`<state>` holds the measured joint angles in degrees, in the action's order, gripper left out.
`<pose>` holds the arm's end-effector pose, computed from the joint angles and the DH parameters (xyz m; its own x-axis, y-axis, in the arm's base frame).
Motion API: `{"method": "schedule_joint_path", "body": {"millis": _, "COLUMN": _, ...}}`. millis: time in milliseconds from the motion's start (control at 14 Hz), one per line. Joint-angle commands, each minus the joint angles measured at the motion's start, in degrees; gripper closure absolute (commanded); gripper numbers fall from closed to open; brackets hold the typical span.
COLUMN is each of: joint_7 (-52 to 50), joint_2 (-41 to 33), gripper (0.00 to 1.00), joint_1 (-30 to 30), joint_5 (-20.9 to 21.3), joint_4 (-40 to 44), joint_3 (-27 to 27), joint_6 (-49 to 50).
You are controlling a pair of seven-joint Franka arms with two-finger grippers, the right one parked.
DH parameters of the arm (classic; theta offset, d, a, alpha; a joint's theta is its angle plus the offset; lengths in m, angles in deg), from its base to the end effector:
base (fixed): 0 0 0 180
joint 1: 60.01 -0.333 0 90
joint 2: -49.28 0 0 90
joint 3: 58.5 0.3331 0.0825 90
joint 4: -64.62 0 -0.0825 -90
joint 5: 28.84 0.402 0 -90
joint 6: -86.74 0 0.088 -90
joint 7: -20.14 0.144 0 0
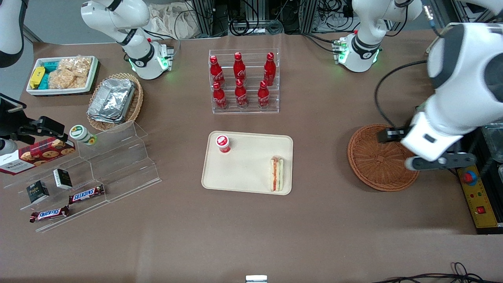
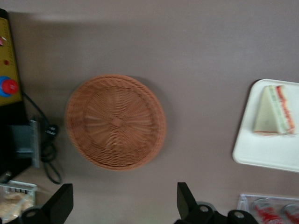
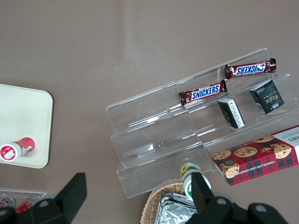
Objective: Place sandwich from basket to tray
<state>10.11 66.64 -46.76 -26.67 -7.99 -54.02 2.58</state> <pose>0.6450 -0.1013 0.5576 0.9958 0.0249 -0.0880 0.0181 -0.9968 -0.0777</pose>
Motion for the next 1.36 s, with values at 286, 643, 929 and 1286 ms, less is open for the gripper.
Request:
{"method": "schedule_joint_path", "body": {"millis": 286, "joint_7": 11.69, "joint_2": -13.73, "gripper": 0.0, "joint_1": -12.63, "joint_5": 0.38, "joint_4": -10.95, "joint_3": -5.8, "joint_6": 1.1}}
{"method": "schedule_joint_path", "body": {"millis": 643, "joint_7": 14.24, "joint_2": -19.72, "gripper": 0.0, "joint_1": -17.91, "joint_5": 0.55, "joint_4": -14.74, "joint_3": -10.98, "joint_6": 2.86}}
{"method": "schedule_joint_path", "body": {"millis": 929, "joint_7": 15.72, "joint_2": -22.64, "gripper": 0.0, "joint_1": -17.91, "joint_5": 0.47, "joint_4": -16.87, "joint_3": -11.16, "joint_6": 2.25}}
{"method": "schedule_joint_path", "body": {"millis": 1286, "joint_7": 15.83, "joint_2": -21.58, "gripper": 0.0, "joint_1": -17.56, "joint_5": -0.23, "joint_4": -15.19, "joint_3": -11.07, "joint_6": 1.81}}
